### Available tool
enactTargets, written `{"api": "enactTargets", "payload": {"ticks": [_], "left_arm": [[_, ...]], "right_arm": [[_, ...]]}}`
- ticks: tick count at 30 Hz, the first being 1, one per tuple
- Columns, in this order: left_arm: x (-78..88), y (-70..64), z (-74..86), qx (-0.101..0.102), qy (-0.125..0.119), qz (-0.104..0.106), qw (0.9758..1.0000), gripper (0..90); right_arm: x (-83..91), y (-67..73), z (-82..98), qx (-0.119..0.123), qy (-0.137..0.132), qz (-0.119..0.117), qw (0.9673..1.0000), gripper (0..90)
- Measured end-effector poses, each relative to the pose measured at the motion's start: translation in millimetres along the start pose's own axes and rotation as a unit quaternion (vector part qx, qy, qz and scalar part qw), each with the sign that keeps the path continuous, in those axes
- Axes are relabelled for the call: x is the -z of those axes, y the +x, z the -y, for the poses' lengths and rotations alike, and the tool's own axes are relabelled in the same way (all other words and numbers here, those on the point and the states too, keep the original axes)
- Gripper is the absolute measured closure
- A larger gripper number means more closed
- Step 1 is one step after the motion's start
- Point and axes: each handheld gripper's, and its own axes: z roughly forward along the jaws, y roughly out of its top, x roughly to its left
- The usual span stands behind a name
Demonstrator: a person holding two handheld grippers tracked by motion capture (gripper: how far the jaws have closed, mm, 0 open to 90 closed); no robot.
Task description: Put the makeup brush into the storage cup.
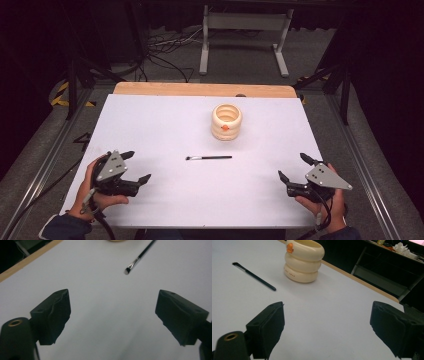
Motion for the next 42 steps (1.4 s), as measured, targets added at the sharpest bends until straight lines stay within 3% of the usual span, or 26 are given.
{"api": "enactTargets", "payload": {"ticks": [1, 3, 5, 7, 10, 12, 13, 16, 17, 18, 20, 22, 23, 25, 26, 27, 28, 29, 30, 31, 33, 34, 35, 37, 40, 42], "left_arm": [[-11.9, 0.0, -11.9, -0.020, 0.021, 0.016, 0.9995, 20.3], [-18.6, -0.5, -18.4, -0.026, 0.033, 0.024, 0.9988, 22.7], [-32.0, -0.4, -32.5, -0.050, 0.051, 0.033, 0.9969, 25.5], [-45.5, -0.3, -46.7, -0.062, 0.066, 0.056, 0.9943, 28.0], [-69.0, -5.7, -69.6, -0.092, 0.093, 0.090, 0.9873, 29.3], [-85.0, -10.0, -83.9, -0.120, 0.125, 0.111, 0.9786, 33.7], [-92.2, -12.1, -90.2, -0.133, 0.142, 0.110, 0.9747, 37.0], [-110.1, -17.5, -103.9, -0.158, 0.175, 0.117, 0.9648, 41.9], [-116.2, -19.8, -107.9, -0.174, 0.191, 0.116, 0.9589, 44.8], [-125.2, -22.8, -113.3, -0.191, 0.213, 0.122, 0.9503, 45.1], [-136.1, -26.1, -119.1, -0.209, 0.237, 0.119, 0.9414, 47.6], [-143.6, -27.7, -121.7, -0.216, 0.249, 0.120, 0.9366, 50.1], [-148.3, -28.3, -123.9, -0.220, 0.260, 0.123, 0.9323, 52.0], [-158.4, -27.8, -128.6, -0.223, 0.274, 0.126, 0.9270, 60.2], [-163.3, -28.4, -129.7, -0.220, 0.274, 0.117, 0.9288, 62.7], [-169.7, -29.2, -131.2, -0.230, 0.283, 0.108, 0.9248, 66.0], [-173.7, -31.2, -129.5, -0.226, 0.287, 0.109, 0.9245, 70.7], [-178.6, -32.9, -128.8, -0.231, 0.305, 0.114, 0.9168, 72.2], [-181.9, -33.5, -128.2, -0.226, 0.307, 0.121, 0.9165, 74.5], [-182.1, -33.0, -129.5, -0.227, 0.313, 0.120, 0.9144, 77.0], [-183.0, -31.9, -129.7, -0.216, 0.318, 0.128, 0.9143, 80.4], [-183.4, -30.8, -131.1, -0.215, 0.325, 0.135, 0.9110, 81.6], [-184.3, -31.1, -130.7, -0.207, 0.323, 0.132, 0.9138, 82.0], [-186.5, -31.3, -133.8, -0.202, 0.337, 0.132, 0.9101, 82.8], [-188.6, -36.4, -136.8, -0.217, 0.350, 0.122, 0.9030, 83.2], [-189.6, -38.6, -137.6, -0.223, 0.353, 0.119, 0.9010, 83.4]], "right_arm": [[0.1, 0.2, -0.3, 0.002, 0.001, 0.000, 1.0000, 13.5], [0.1, 0.0, -0.3, 0.002, 0.001, 0.000, 1.0000, 13.5], [-0.2, -1.1, 0.2, -0.001, 0.004, 0.003, 1.0000, 13.6], [-0.5, -2.0, 0.9, -0.003, 0.006, 0.004, 1.0000, 13.6], [0.0, -2.7, 1.1, -0.002, 0.005, 0.004, 1.0000, 13.7], [-0.6, -2.9, 1.4, -0.003, 0.007, 0.003, 1.0000, 13.8], [-1.0, -2.5, 1.6, -0.003, 0.009, 0.002, 1.0000, 13.9], [-2.3, -1.7, 1.5, -0.002, 0.013, 0.001, 0.9999, 14.3], [-2.5, -1.5, 1.6, -0.001, 0.013, -0.001, 0.9999, 14.4], [-2.7, -1.2, 1.8, 0.001, 0.014, -0.001, 0.9999, 14.5], [-3.0, -1.3, 2.6, -0.001, 0.017, -0.004, 0.9998, 15.0], [-3.0, -1.6, 3.3, -0.003, 0.017, -0.006, 0.9998, 15.1], [-3.1, -1.7, 3.5, -0.003, 0.017, -0.005, 0.9998, 15.2], [-3.0, -2.2, 3.5, -0.008, 0.016, -0.006, 0.9998, 15.2], [-2.8, -1.9, 3.3, -0.006, 0.015, -0.007, 0.9998, 15.3], [-2.8, -1.7, 3.3, -0.005, 0.015, -0.007, 0.9999, 15.5], [-3.0, -1.6, 3.2, -0.005, 0.016, -0.008, 0.9998, 15.6], [-3.0, -1.7, 3.1, -0.006, 0.016, -0.008, 0.9998, 15.6], [-3.0, -1.7, 3.2, -0.006, 0.015, -0.008, 0.9998, 15.6], [-2.9, -1.7, 3.3, -0.005, 0.014, -0.009, 0.9998, 15.6], [-3.4, -1.4, 3.4, -0.006, 0.015, -0.010, 0.9998, 15.6], [-3.9, -1.2, 3.4, -0.007, 0.015, -0.011, 0.9998, 15.6], [-4.5, -0.7, 3.1, -0.006, 0.016, -0.011, 0.9998, 15.5], [-5.2, 1.2, 2.3, 0.000, 0.017, -0.012, 0.9998, 15.5], [-5.1, 3.4, 1.2, 0.007, 0.019, -0.013, 0.9997, 15.5], [-5.4, 3.9, 1.0, 0.009, 0.019, -0.014, 0.9997, 15.5]]}}
